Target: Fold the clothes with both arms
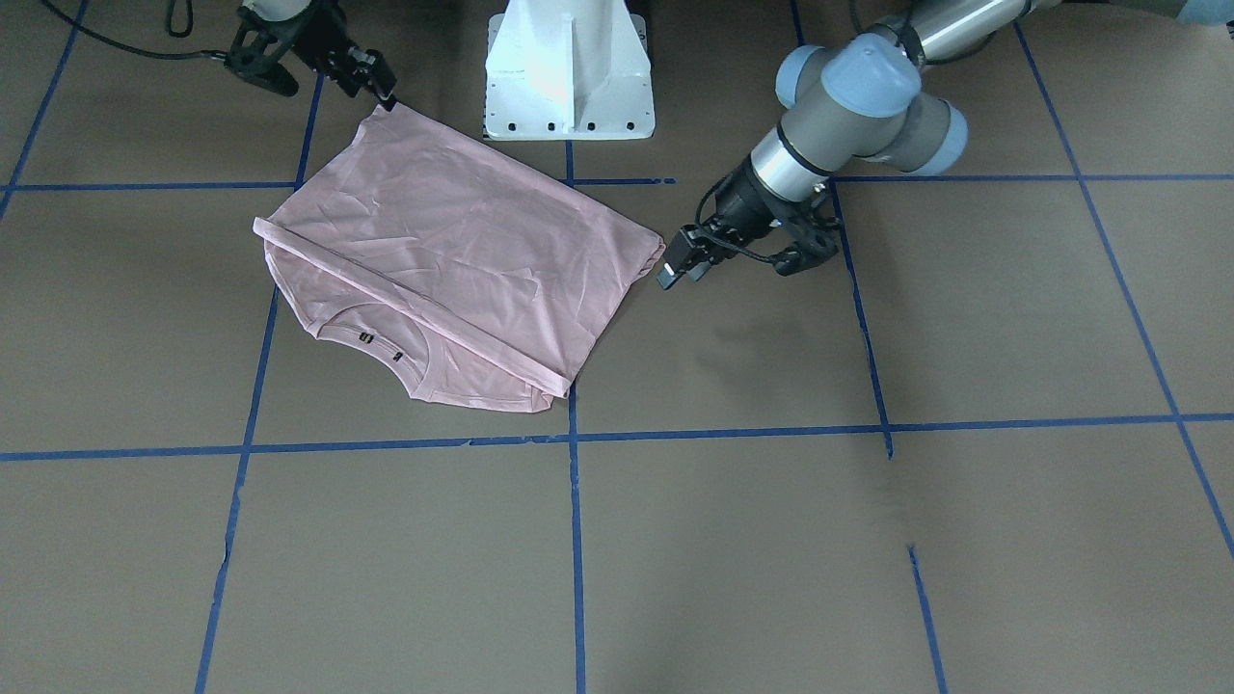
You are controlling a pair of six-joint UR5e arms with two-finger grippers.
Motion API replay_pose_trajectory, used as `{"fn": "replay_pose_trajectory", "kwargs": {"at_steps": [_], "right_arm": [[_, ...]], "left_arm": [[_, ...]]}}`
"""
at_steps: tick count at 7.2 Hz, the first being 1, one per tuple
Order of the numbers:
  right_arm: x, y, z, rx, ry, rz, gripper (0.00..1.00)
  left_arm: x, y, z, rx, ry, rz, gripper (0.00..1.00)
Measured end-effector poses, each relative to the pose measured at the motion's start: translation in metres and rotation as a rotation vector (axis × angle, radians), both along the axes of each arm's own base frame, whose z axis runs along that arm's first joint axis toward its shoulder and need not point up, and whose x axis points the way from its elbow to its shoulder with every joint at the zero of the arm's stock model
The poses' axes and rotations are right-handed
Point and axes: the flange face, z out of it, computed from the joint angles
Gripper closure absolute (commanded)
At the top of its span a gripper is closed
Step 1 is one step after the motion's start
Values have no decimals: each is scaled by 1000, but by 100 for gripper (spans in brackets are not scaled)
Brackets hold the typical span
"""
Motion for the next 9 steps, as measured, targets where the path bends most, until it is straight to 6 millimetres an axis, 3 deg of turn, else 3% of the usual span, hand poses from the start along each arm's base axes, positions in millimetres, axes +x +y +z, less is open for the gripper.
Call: {"fn": "replay_pose_trajectory", "kwargs": {"at_steps": [1,3,5,8,9], "right_arm": [[1,-40,-1,48,-4,59,0],[-1,-81,-1,92,-1,115,0],[-4,-93,-4,100,-5,131,0],[-6,-95,1,96,5,134,0],[-6,-96,3,95,7,134,0]], "left_arm": [[19,28,-5,-29,-74,11,33],[30,48,-4,-74,-192,5,33],[46,66,2,-88,-240,22,35],[63,65,-3,-76,-253,4,42],[67,63,-1,-71,-261,-2,53]]}}
